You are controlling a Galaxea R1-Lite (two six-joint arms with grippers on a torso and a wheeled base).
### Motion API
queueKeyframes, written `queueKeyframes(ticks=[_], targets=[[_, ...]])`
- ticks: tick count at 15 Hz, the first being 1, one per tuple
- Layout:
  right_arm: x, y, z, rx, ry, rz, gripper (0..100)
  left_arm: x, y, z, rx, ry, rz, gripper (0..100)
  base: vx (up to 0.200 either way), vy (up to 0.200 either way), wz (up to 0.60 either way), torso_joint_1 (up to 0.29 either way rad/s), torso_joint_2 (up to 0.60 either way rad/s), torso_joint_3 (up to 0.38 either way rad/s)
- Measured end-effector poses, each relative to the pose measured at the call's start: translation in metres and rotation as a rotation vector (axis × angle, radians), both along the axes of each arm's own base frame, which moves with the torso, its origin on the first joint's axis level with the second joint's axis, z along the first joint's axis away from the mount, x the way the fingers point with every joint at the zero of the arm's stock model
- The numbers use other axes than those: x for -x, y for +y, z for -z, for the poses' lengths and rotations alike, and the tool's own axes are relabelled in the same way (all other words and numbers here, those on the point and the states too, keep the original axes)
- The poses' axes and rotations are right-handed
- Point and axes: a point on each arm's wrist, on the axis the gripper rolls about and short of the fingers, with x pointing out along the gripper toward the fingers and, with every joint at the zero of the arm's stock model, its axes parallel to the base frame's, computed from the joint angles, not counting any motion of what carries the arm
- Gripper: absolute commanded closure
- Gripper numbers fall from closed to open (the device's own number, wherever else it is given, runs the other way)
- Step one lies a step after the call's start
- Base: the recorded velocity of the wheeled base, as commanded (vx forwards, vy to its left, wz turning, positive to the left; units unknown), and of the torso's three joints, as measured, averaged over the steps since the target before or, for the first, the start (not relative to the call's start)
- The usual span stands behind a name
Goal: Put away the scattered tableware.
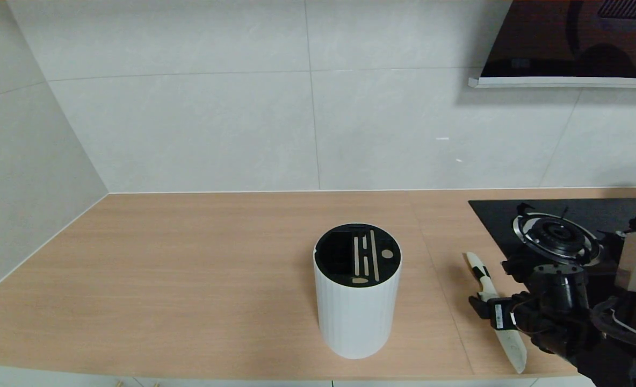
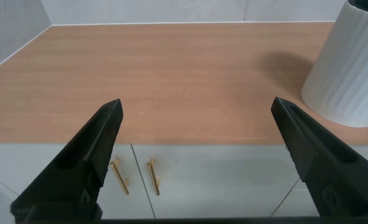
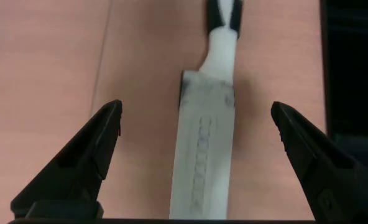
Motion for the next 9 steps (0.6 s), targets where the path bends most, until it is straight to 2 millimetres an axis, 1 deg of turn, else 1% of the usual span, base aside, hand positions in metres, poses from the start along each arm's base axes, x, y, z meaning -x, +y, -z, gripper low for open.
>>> queueKeyframes(ticks=[4, 9], targets=[[-0.003, 0.001, 0.014, 0.008, 0.032, 0.006, 0, 0.0, 0.0, 0.0, 0.0, 0.0, 0.0, 0, 0.0, 0.0, 0.0, 0.0, 0.0, 0.0], [-0.01, 0.0, 0.018, 0.006, 0.023, 0.059, 0, 0.0, 0.0, 0.0, 0.0, 0.0, 0.0, 0, 0.0, 0.0, 0.0, 0.0, 0.0, 0.0]])
